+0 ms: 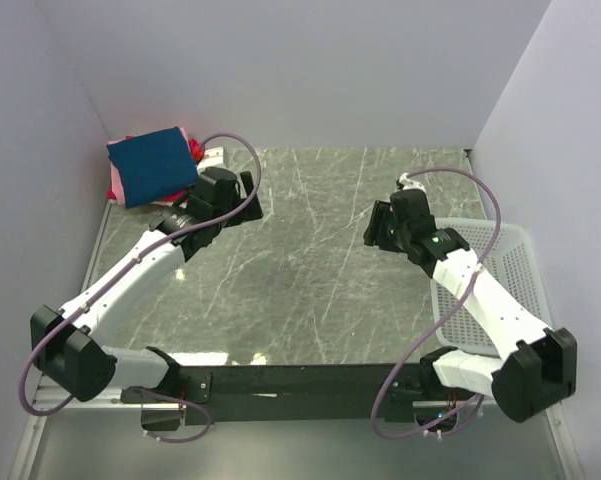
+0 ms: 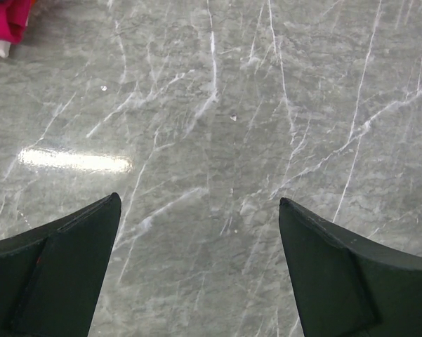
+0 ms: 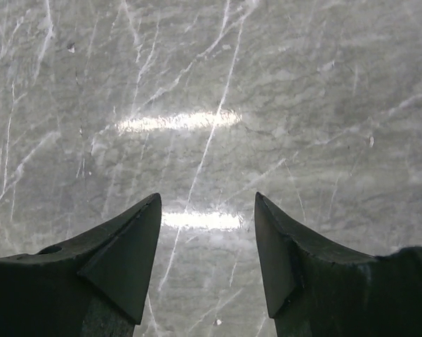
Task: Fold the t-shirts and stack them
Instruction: Reset both grippers
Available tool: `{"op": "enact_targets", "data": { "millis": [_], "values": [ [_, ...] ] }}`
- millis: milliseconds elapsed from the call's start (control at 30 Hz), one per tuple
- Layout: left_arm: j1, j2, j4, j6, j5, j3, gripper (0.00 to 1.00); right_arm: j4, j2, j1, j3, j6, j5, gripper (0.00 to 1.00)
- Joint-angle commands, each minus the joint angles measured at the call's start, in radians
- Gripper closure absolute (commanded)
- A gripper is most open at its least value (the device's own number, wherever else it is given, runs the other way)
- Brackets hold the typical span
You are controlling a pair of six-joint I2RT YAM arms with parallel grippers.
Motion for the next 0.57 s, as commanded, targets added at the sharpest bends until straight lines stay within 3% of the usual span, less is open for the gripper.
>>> {"op": "enact_targets", "data": {
  "millis": [0,167,533],
  "values": [
    [-0.002,-0.06,0.074,0.031,-0.011,-0.034,0.01,0.051,-0.087,0.015,-0.052,0.028,0.03,0.37],
    [-0.002,-0.106,0.149,0.045,0.017,-0.089,0.01,0.037,-0.195,0.021,-0.105,0.014,0.034,0.38],
    [-0.002,-0.241,0.109,0.027,-0.006,-0.186,0.0,-0.004,-0.396,0.021,-0.182,0.028,0.068,0.37]
  ]
}}
